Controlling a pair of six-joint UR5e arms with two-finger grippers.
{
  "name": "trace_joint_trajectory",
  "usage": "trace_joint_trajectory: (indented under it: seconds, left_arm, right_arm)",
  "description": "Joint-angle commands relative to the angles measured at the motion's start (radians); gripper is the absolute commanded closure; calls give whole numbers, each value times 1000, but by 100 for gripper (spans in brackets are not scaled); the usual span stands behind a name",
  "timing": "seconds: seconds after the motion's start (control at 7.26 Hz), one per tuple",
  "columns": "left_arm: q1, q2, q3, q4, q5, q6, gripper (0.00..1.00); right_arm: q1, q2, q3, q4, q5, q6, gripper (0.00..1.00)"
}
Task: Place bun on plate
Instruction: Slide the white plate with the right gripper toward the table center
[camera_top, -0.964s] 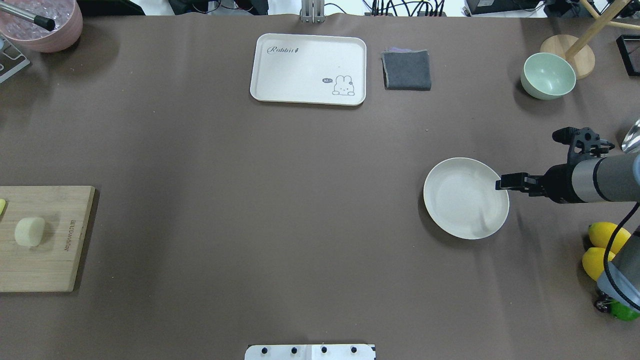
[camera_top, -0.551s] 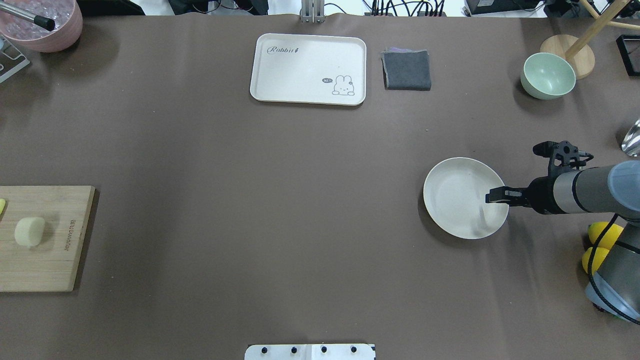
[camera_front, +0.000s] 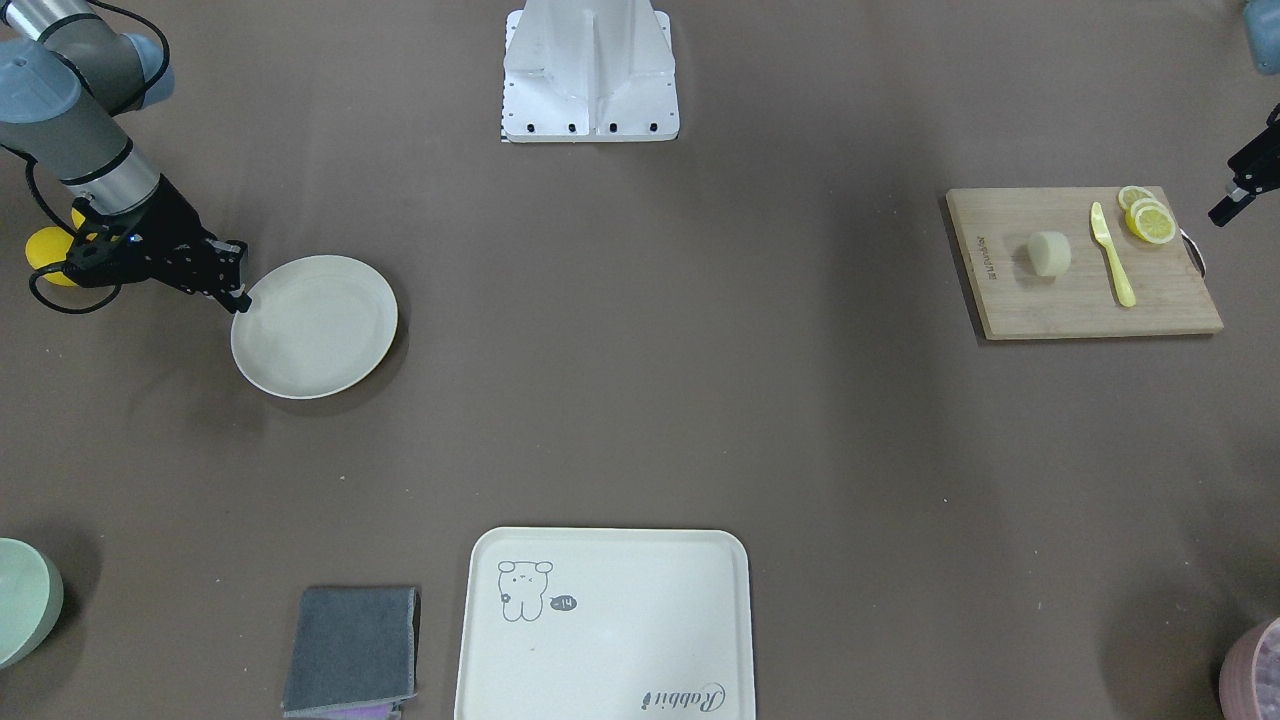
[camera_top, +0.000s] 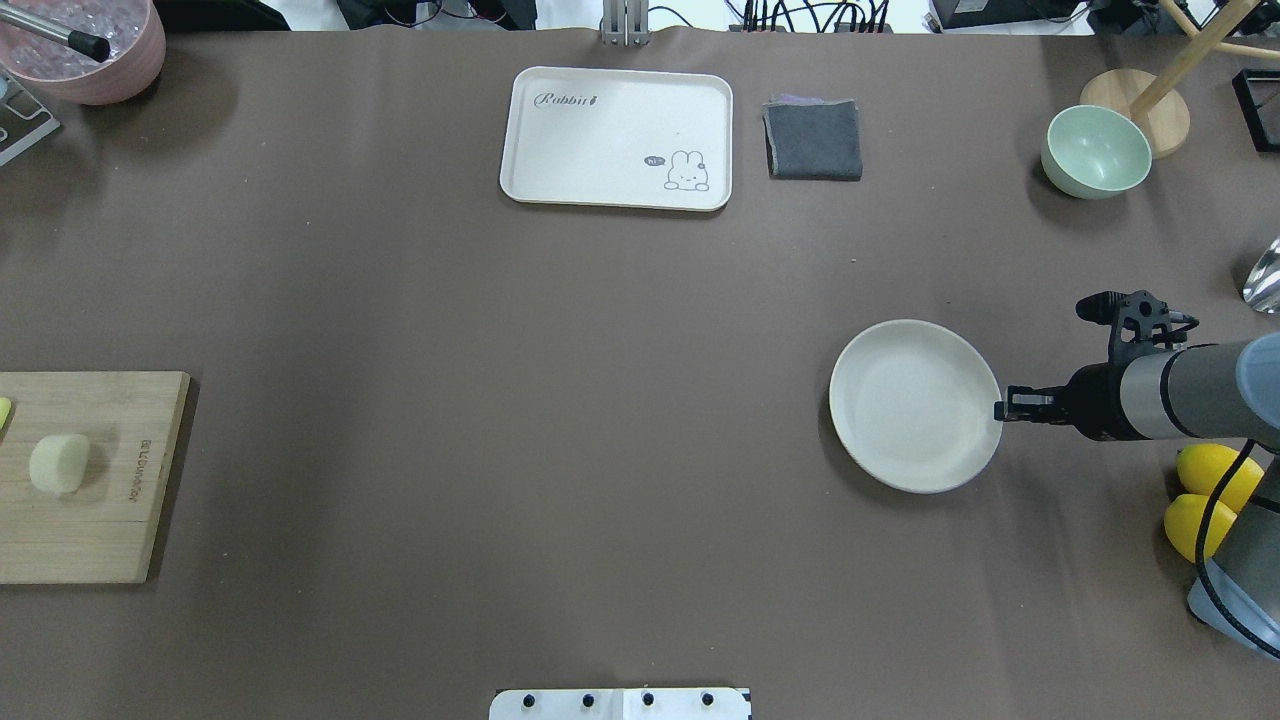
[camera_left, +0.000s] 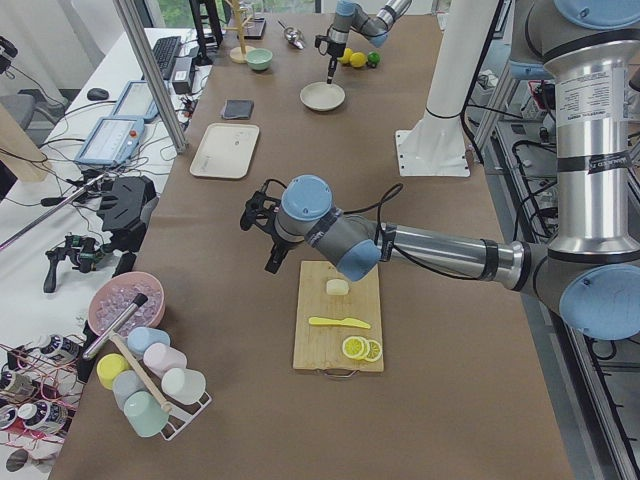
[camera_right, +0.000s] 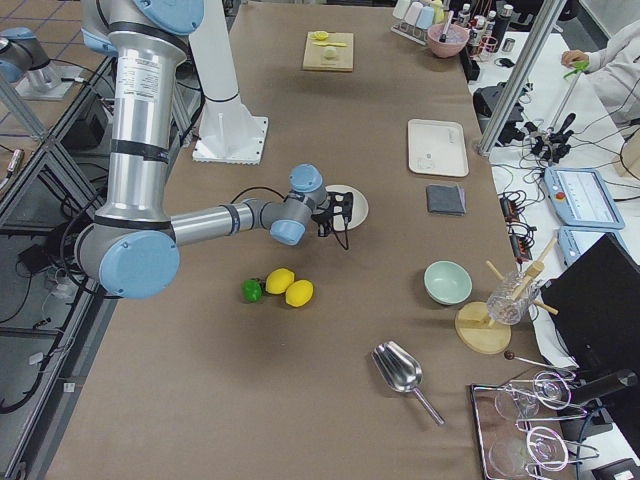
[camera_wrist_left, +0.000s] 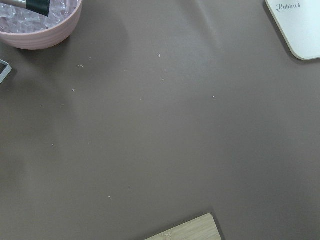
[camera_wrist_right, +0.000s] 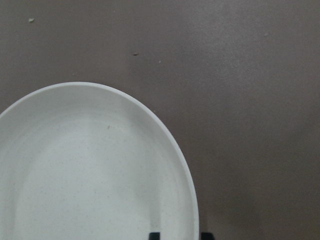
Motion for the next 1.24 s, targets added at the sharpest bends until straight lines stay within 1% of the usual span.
trace_joint_trajectory:
  seconds: [0.0, 0.14, 0.28, 0.55, 0.83, 0.96, 1.1]
  left_arm:
    - [33, 34, 14, 5, 22, 2, 2]
    - [68, 60, 13, 5, 74, -17, 2]
    - [107, 68, 8, 4, 99, -79, 2]
    - [166, 68, 4, 1, 101, -159, 2]
    - [238, 70, 5, -57, 104, -252, 2]
    - [292, 73, 8, -117, 120, -338, 2]
    - [368, 74, 8, -175, 190, -432, 2]
  right_arm:
    - [-5, 20, 11, -5, -6, 30, 100]
    - [-10, 52, 12, -8, -14, 82, 100]
    - [-39, 101, 32, -62, -55, 131, 100]
    - [-129, 261, 122, -318, -151, 268, 100]
    - [-235, 415, 124, -482, -271, 372, 100]
    - [-295, 463, 117, -509, -326, 418, 100]
    - [-346, 503, 106, -523, -384, 445, 100]
